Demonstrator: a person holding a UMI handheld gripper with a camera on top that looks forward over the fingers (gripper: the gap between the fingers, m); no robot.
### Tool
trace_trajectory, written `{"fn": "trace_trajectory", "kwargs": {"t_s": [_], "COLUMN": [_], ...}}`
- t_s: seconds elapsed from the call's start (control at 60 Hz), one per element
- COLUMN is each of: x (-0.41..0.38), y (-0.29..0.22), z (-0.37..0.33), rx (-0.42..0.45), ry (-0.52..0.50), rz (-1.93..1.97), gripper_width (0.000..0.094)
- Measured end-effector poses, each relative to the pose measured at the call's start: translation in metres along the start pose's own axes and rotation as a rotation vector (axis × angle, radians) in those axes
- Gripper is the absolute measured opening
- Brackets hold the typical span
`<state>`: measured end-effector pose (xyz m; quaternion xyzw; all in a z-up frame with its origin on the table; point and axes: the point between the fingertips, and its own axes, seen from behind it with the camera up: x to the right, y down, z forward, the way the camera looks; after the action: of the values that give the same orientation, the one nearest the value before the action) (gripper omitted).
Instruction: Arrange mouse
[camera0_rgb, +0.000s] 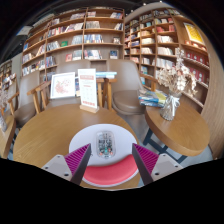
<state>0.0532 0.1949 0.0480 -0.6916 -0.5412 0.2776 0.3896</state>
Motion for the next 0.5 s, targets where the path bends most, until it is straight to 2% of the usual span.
{"fn": "trace_trajectory", "kwargs": {"t_s": [0.217, 0.5], "x": [-0.021, -0.067], "y": [0.045, 0.083], "z": [-0.135, -0.23], "rx": [0.031, 0.055], "ry": [-0.053, -0.133], "rz": [-0.043, -0.12], "gripper_width": [0.0858, 0.0847]}}
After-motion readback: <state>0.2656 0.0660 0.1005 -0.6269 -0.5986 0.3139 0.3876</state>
